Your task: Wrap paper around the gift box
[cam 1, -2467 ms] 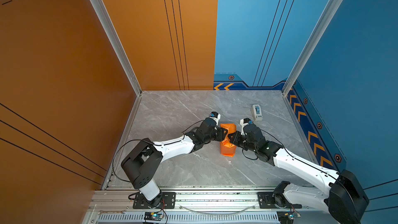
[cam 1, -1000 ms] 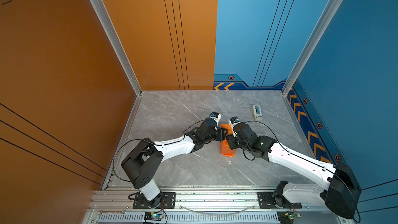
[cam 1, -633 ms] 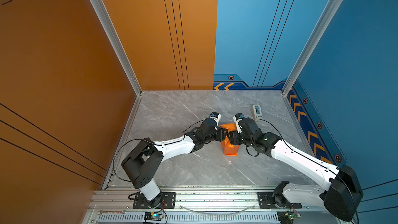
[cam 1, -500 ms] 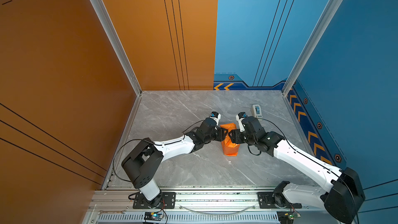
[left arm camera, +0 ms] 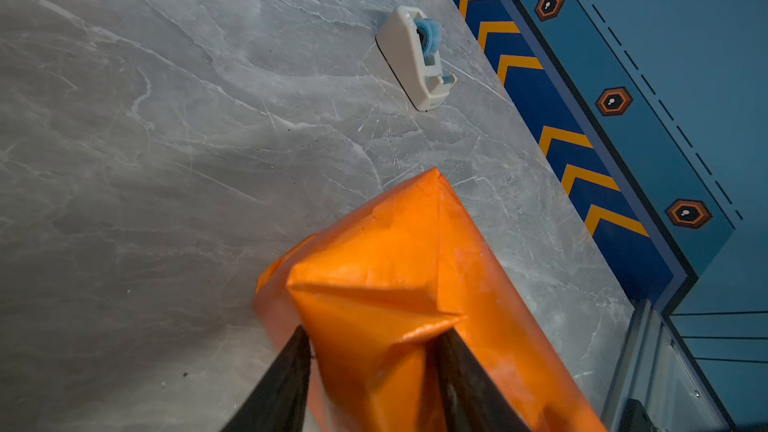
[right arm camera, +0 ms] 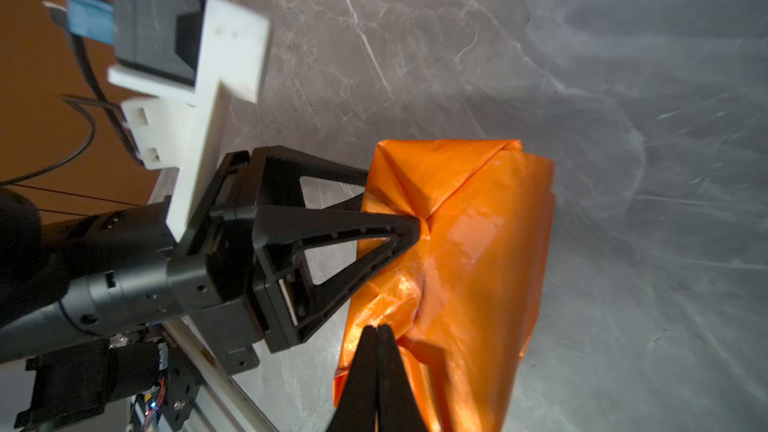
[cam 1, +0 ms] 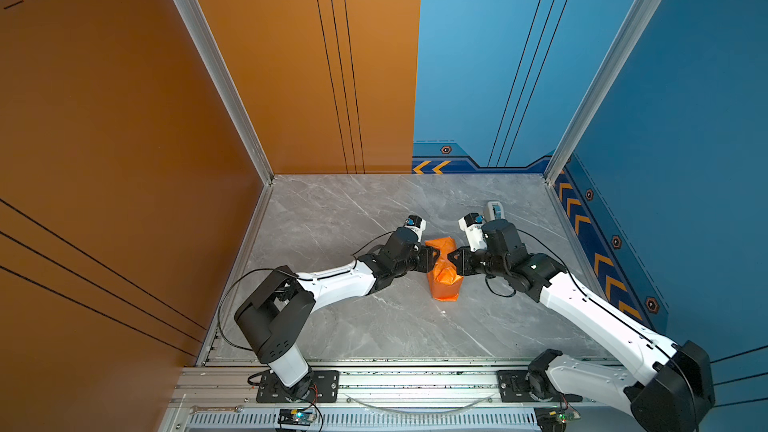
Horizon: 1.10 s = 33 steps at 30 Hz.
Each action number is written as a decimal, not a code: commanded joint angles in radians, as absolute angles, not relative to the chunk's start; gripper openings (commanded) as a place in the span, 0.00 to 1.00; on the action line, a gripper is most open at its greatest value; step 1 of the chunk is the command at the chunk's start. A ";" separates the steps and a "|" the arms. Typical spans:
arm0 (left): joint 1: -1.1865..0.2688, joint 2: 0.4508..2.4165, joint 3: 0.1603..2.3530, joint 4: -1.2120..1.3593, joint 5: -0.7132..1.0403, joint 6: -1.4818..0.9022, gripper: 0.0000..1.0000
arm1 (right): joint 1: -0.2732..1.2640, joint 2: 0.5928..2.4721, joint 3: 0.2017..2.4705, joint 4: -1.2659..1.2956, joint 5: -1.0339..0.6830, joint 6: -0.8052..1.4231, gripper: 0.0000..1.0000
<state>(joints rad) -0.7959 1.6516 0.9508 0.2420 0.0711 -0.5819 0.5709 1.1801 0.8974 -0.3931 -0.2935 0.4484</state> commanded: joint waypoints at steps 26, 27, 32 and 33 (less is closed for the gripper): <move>-0.798 1.705 0.947 0.071 0.026 -0.544 0.50 | 0.427 1.296 0.976 -0.344 -0.453 0.431 0.02; -0.797 1.705 0.945 0.072 0.026 -0.544 0.50 | 0.425 1.319 0.984 -0.338 -0.458 0.429 0.00; -0.797 1.704 0.943 0.071 0.026 -0.545 0.50 | 0.422 1.407 0.977 -0.328 -0.431 0.439 0.00; -0.797 1.702 0.943 0.070 0.025 -0.545 0.50 | 0.418 1.422 0.964 -0.327 -0.408 0.447 0.00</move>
